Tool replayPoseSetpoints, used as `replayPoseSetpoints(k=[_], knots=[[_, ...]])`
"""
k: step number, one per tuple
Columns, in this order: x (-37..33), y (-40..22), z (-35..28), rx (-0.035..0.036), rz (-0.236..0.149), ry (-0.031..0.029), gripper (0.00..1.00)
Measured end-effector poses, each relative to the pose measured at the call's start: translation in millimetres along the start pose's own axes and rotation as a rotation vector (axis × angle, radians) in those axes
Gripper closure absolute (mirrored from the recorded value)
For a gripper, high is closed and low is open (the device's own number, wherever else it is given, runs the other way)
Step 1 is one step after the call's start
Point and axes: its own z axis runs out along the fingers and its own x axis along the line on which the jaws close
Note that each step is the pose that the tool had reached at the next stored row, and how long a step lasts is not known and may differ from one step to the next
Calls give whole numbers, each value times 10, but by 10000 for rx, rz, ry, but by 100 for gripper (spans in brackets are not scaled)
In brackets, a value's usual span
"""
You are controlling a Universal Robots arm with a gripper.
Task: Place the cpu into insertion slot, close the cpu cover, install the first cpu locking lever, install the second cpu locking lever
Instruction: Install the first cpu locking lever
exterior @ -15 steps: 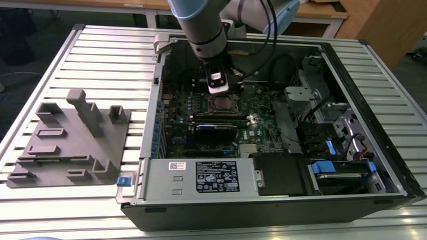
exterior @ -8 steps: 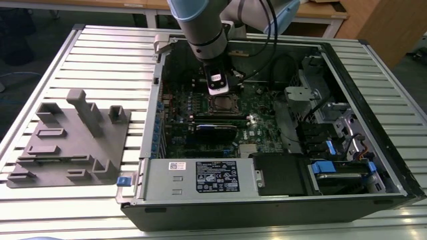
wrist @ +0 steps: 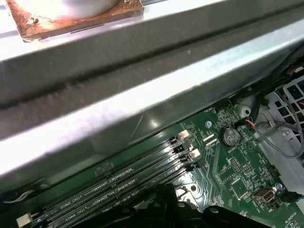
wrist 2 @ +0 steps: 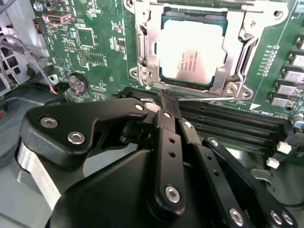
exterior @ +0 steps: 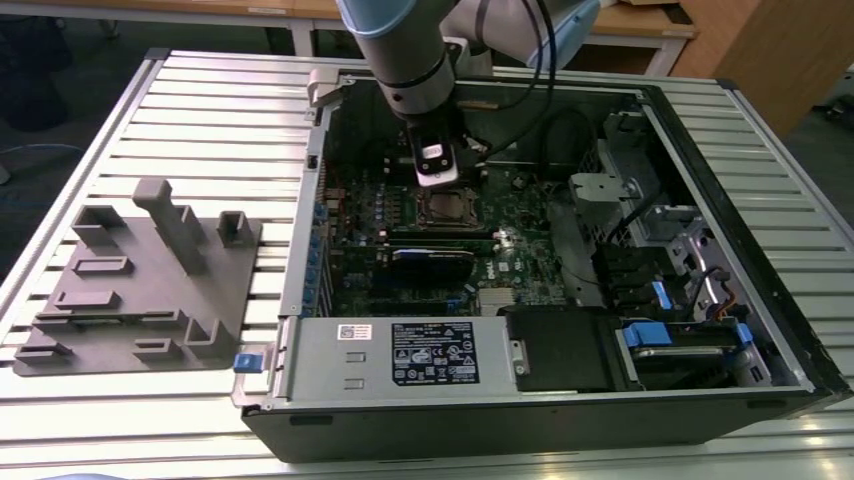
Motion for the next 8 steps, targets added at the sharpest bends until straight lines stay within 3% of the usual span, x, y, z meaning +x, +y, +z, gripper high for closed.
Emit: replayPoseSetpoints(k=[8], knots=[[47,62,10,5,31,-18,89]])
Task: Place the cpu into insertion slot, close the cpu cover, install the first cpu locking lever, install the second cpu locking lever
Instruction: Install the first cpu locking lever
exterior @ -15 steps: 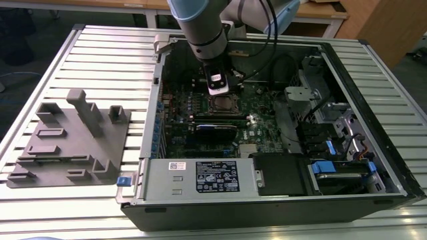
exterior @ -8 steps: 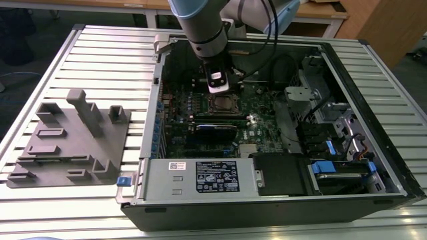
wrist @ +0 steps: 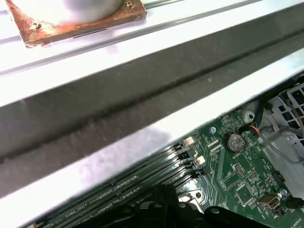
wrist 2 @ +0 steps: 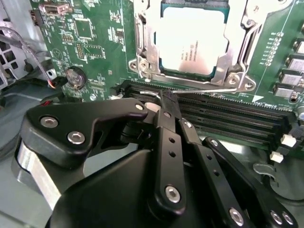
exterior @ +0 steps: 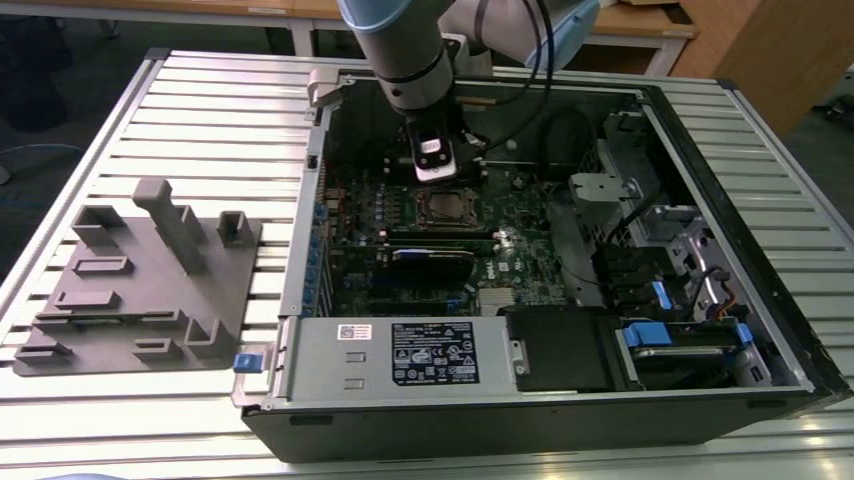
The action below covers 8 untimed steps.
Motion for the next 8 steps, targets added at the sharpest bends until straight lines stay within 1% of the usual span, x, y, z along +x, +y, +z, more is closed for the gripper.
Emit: replayPoseSetpoints(k=[2,5,8], knots=[[3,-1,-1,-7,-2,-12,89],[16,-10,7,-42,-15,-69,89],[27,-19,17,-58,-29,-95,89]])
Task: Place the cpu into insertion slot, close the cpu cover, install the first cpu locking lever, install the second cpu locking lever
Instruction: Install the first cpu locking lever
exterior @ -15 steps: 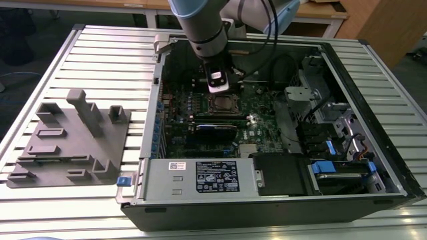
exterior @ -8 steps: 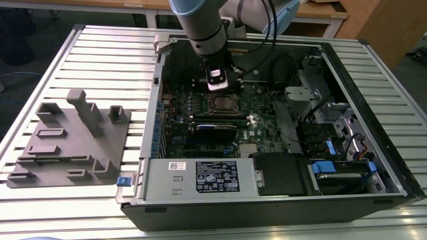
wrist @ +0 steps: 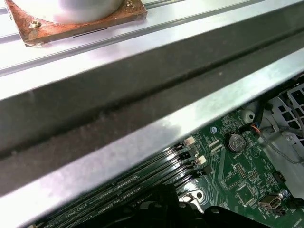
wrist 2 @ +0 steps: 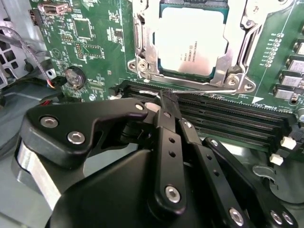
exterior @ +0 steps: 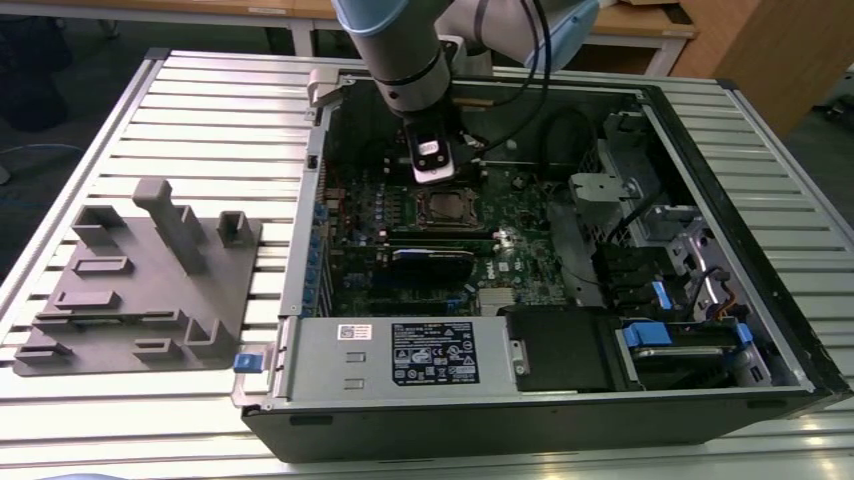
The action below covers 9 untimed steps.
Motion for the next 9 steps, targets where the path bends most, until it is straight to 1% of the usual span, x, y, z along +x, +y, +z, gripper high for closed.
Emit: replayPoseSetpoints(k=[6,7,8,9], knots=[[2,-3,2,3,-2,-4,89],[0,-4,3,35,-16,-19,89],[-1,-5,3,135,-60,-69,89],[-2,-6,3,265,-117,-131,89]])
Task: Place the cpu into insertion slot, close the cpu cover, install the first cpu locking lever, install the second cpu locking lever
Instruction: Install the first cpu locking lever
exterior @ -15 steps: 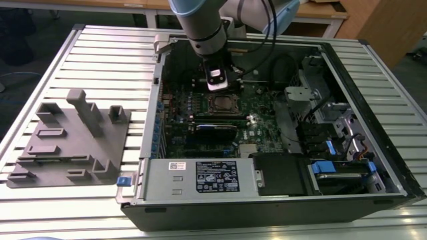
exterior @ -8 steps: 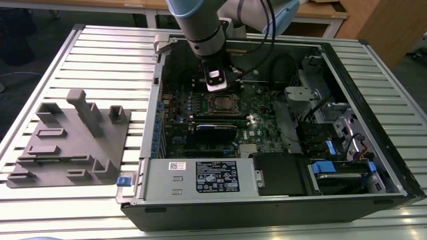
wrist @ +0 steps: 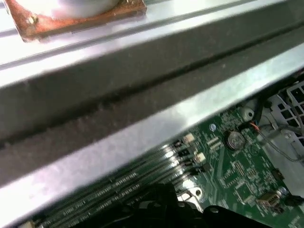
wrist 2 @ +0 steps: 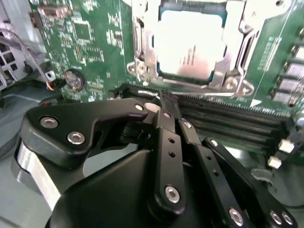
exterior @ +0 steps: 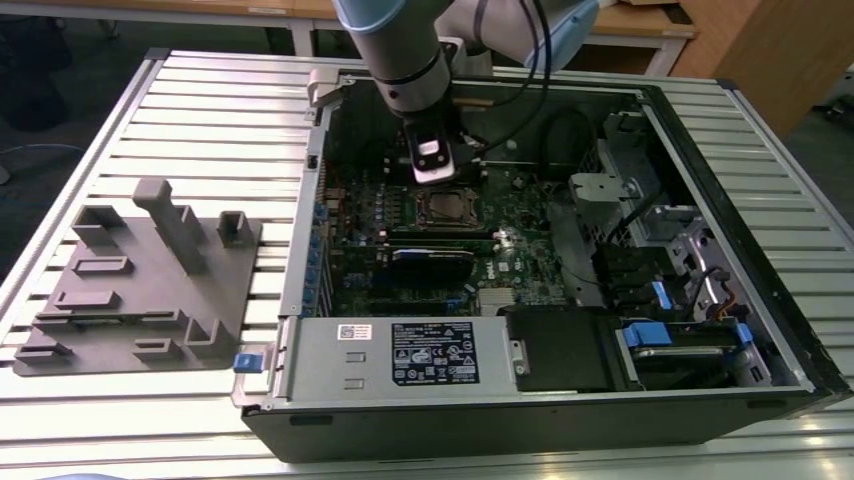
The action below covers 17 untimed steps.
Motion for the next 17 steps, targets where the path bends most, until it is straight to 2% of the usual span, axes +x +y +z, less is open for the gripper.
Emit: replayPoseSetpoints(k=[2,3,4,5,10,14,17], knots=[[0,0,1,274,-118,-135,89],[0,-1,3,377,-163,-187,89],[2,-3,9,437,-190,-217,89],[3,-5,13,465,-202,-230,89],[3,-4,11,466,-203,-228,89],[-18,22,-67,415,-179,-204,89],[-25,30,-90,377,-162,-186,89]])
